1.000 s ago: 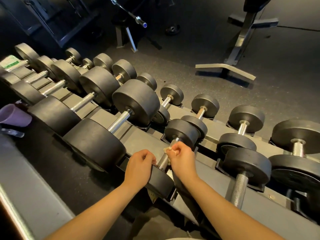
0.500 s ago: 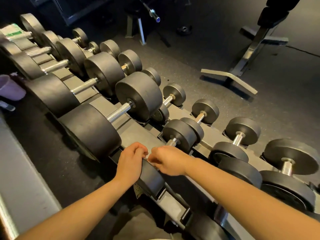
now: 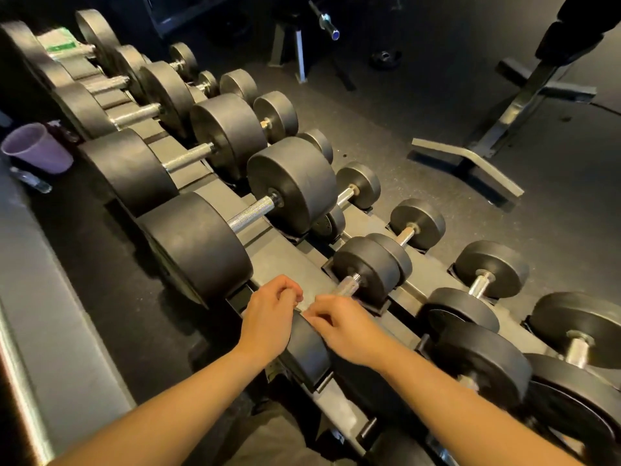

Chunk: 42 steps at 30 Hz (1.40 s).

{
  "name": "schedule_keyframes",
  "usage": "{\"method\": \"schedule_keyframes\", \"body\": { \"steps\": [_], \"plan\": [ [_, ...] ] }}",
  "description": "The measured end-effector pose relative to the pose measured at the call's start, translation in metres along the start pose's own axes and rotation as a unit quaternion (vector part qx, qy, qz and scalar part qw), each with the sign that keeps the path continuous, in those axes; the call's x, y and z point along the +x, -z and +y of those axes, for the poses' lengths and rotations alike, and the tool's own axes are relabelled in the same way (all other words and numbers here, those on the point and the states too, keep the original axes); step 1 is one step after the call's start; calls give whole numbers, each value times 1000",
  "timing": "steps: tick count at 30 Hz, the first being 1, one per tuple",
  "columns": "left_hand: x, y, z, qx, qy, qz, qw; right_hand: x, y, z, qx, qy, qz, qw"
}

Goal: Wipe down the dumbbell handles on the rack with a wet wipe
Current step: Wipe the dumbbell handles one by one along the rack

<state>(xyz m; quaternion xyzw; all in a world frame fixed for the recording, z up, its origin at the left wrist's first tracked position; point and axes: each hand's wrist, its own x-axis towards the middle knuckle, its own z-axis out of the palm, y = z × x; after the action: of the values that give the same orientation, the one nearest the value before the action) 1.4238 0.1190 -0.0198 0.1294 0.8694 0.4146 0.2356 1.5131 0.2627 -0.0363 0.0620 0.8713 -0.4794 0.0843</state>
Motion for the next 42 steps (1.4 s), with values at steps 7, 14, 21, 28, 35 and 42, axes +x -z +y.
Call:
{"method": "schedule_keyframes", "body": {
  "steps": [7,14,21,28,35,42],
  "plan": [
    [-1,1,11,-9,18,-20,1000,-25,-23,14,175,-207,256,928],
    [3,0,7,14,11,-15,1000,21,-2,22,628,-393,402,537],
    [3,-2,7,16,-2,-5,1000,18,-24,9,672,-372,363,528],
    [2,-2,6,12,-5,-8,1000,-6,-27,3,577,-402,276,656],
    [0,-2,7,7,-9,-9,1000,-14,-10,11,527,-363,311,703],
    [1,-2,4,-4,-10,-6,1000,-17,-26,0,335,-306,178,874]
  ]
}}
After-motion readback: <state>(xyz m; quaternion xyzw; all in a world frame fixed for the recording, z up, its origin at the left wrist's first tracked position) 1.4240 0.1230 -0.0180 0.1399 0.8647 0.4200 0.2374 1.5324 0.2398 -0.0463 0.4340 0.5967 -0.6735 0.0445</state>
